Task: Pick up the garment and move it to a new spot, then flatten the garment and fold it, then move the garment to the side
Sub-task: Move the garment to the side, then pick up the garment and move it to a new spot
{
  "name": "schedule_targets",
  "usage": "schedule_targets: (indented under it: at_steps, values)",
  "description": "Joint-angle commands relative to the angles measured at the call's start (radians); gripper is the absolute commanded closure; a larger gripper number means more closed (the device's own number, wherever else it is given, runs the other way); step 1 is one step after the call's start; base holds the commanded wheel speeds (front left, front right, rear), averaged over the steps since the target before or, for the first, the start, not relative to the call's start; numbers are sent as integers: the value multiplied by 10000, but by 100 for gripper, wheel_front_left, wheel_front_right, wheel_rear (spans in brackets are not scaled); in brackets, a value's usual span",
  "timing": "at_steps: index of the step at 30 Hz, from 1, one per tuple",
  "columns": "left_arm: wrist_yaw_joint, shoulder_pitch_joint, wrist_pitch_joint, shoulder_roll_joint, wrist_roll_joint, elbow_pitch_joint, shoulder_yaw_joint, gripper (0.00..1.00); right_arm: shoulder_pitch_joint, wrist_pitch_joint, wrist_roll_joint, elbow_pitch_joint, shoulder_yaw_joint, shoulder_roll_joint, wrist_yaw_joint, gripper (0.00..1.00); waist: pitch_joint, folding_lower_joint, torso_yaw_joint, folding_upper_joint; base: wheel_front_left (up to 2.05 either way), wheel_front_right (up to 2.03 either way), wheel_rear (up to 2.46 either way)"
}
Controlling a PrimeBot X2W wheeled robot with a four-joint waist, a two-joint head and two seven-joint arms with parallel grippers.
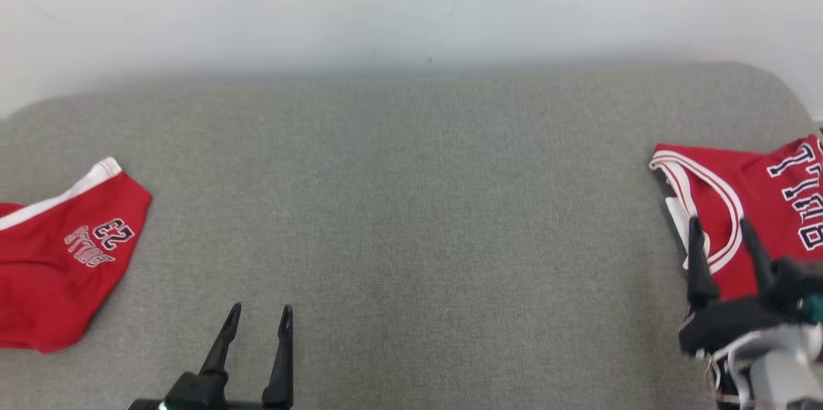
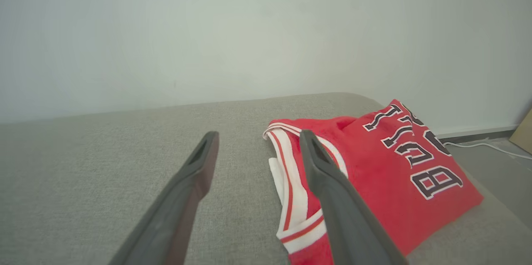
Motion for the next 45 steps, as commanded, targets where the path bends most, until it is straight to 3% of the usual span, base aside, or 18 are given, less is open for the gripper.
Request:
schedule_targets:
  at_steps: [1,13,22,45]
  values:
    - [30,262,-5,8,-15,83,89,0,429,-7,101,-131,47,83,-5,0,-587,2,264,0,0,0,0]
    - [87,804,-5,8,17,419,599,0,2051,-6,109,-945,283,953,-5,0,-1092,2,542,0,0,0,0]
    - [168,1015,-5,8,194,675,816,0,2485,-7,-254,-1549,811,1231,-5,0,-1153,2,667,0,0,0,0]
    - [314,1040,-5,8,489,665,981,0,3022,-7,-450,-1830,828,1568,-5,0,-1130,2,557,0,0,0,0]
